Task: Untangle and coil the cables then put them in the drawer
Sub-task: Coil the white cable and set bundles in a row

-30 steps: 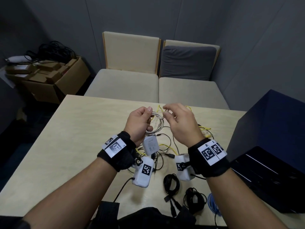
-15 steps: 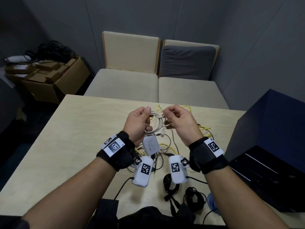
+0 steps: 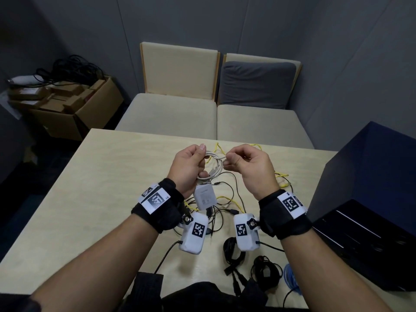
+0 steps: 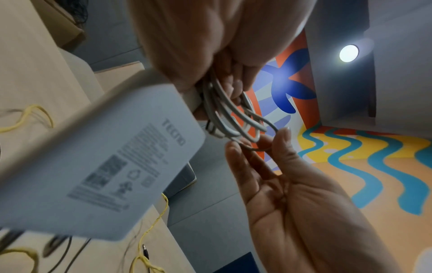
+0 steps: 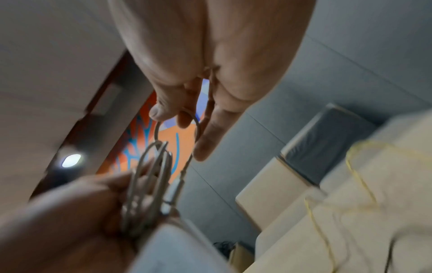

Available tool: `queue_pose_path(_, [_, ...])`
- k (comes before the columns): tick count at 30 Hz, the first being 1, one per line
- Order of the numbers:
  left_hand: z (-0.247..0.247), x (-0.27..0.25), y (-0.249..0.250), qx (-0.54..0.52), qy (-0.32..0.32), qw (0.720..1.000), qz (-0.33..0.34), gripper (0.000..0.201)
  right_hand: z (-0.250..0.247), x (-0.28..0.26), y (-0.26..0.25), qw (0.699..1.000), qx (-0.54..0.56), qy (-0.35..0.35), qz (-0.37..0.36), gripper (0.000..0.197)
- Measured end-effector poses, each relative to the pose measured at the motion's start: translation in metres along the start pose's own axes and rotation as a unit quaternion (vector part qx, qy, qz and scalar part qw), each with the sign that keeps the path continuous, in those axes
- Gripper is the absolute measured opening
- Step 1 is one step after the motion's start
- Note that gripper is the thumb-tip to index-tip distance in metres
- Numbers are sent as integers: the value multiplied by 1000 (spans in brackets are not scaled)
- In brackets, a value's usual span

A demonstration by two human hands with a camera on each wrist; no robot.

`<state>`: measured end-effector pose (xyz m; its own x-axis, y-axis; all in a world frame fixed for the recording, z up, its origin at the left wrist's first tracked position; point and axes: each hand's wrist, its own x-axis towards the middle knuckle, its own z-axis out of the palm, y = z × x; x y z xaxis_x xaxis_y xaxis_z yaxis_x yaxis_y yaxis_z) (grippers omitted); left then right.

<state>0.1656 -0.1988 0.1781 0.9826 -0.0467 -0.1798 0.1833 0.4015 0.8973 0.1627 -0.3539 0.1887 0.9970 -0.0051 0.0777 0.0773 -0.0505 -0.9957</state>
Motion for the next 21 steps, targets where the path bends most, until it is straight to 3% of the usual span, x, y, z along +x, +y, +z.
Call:
queue_pose_path(3, [1,0,-3,19,-3,1000,18,31,1,1,1,999,45,9,5,15])
queue_pose_path(10, [5,2,-1,66,1,995,73,31,10,3,3,994,18,90,-56,20])
queue_pose_path(12, [4,2,-1,67,1,995,76,31,10,4,3,996,29,69,-45,18])
queue_pose_path(17, [3,-1,-2,53,-14,998,30,30,9,4,6,991,122,-7,58,16])
queue_pose_path(21, [4,-2,0,-7,-16,1000,-15,30,8,1,14,998,-1,-3,66,11])
